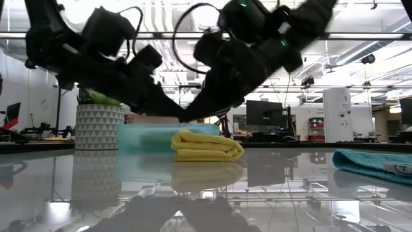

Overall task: Fold microfiber towels
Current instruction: Fold the yellow microfiber towel

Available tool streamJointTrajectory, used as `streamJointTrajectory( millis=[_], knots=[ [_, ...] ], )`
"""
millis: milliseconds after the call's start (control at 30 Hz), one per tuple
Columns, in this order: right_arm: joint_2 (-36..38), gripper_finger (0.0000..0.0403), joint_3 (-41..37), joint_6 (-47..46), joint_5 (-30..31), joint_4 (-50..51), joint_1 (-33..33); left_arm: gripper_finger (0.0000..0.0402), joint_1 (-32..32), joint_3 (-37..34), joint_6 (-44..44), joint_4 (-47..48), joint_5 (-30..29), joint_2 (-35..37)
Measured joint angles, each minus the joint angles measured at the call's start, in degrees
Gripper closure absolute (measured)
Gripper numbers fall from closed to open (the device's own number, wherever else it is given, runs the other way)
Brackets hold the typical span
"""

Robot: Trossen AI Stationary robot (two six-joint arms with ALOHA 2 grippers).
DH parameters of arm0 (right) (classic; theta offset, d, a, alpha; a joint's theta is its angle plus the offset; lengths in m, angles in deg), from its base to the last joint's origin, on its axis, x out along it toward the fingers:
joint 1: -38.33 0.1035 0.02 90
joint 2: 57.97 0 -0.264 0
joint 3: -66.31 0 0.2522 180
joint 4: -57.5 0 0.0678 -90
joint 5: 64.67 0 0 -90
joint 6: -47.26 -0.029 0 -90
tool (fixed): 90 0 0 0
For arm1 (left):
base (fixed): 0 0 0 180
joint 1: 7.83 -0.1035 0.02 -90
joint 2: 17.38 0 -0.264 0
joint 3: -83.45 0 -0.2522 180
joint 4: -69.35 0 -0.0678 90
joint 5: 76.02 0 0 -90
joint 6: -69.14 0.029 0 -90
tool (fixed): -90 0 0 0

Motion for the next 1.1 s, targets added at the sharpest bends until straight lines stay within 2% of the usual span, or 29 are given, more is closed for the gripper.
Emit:
streamJointTrajectory(
  millis=[133,333,500,633,833,1100],
  knots=[
    [-2.39,0.0394,-7.27,-0.31,-0.43,-21.04,-0.65,0.0402,-1.05,1.63,-0.02,-3.51,0.00,-5.08],
    [-7.15,0.0394,-9.46,-0.84,-0.25,-29.93,-1.43,0.0402,-2.23,6.37,0.28,-3.66,0.02,-11.84],
    [-11.19,0.0394,-8.72,-1.42,-0.64,-30.69,-1.88,0.0402,-2.39,8.23,-0.09,-2.50,0.02,-14.48],
    [-12.49,0.0394,-8.68,-2.63,-3.47,-31.46,-2.00,0.0402,-2.58,7.64,-0.21,-2.41,0.03,-14.88],
    [-12.64,0.0394,-8.85,-3.95,-6.79,-31.67,-1.74,0.0402,-3.02,7.70,-0.39,1.58,-0.74,-14.72],
    [-11.02,0.0394,-8.72,-5.11,-7.91,-30.13,-1.32,0.0402,-3.23,8.08,-0.23,2.89,-1.13,-14.42]
  ],
)
